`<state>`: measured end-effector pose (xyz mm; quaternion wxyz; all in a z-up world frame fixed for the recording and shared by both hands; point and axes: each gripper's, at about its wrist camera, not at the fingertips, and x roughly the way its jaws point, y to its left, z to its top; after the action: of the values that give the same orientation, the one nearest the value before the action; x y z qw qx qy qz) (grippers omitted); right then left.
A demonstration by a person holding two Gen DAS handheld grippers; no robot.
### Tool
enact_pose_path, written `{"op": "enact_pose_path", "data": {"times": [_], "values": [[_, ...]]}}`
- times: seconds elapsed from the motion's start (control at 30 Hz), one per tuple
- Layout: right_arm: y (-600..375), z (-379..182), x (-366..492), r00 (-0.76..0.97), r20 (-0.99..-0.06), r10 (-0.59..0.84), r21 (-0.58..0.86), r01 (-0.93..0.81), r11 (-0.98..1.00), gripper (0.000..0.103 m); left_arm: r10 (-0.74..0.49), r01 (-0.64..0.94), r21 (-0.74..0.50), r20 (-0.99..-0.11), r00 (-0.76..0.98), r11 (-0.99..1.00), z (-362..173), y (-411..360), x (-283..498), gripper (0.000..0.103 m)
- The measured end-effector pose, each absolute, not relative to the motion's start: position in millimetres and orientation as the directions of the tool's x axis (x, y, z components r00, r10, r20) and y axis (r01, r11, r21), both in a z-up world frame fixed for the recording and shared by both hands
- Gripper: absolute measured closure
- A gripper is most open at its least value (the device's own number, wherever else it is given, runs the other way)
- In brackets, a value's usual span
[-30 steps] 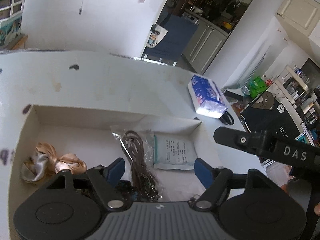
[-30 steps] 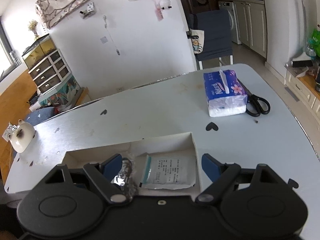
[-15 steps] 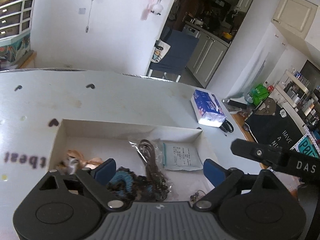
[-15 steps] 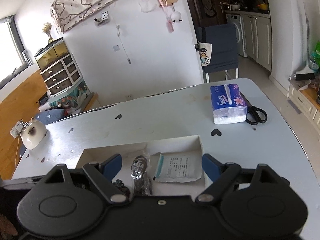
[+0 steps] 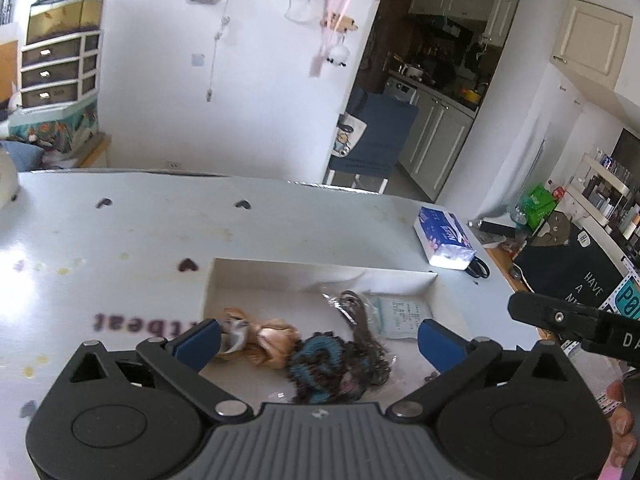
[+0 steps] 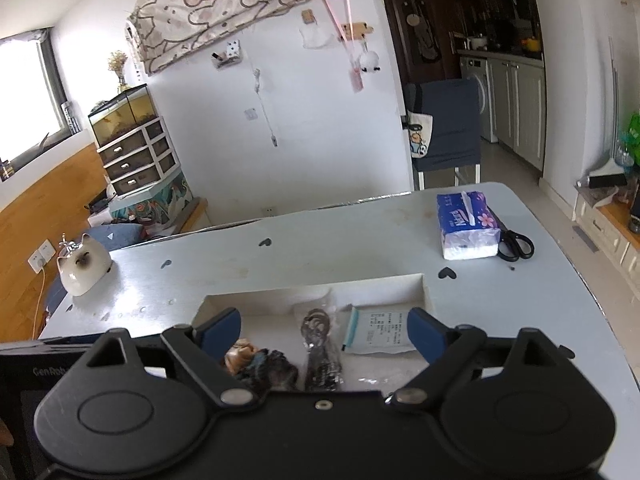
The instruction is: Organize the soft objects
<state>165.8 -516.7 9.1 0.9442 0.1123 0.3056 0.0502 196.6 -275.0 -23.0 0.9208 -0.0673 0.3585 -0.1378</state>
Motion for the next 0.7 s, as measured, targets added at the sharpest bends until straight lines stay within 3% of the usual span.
{"op": "enact_pose_path", "data": {"times": [0.7], "values": [[-453.7,28.7,39.3,0.871,-0.484,0.085,0.162,-0.006,0.987,0.000,-0.232,0.173,-0.157,-0.557,0.797,0.972,7.0,-187.4,77.2,0.000]]}}
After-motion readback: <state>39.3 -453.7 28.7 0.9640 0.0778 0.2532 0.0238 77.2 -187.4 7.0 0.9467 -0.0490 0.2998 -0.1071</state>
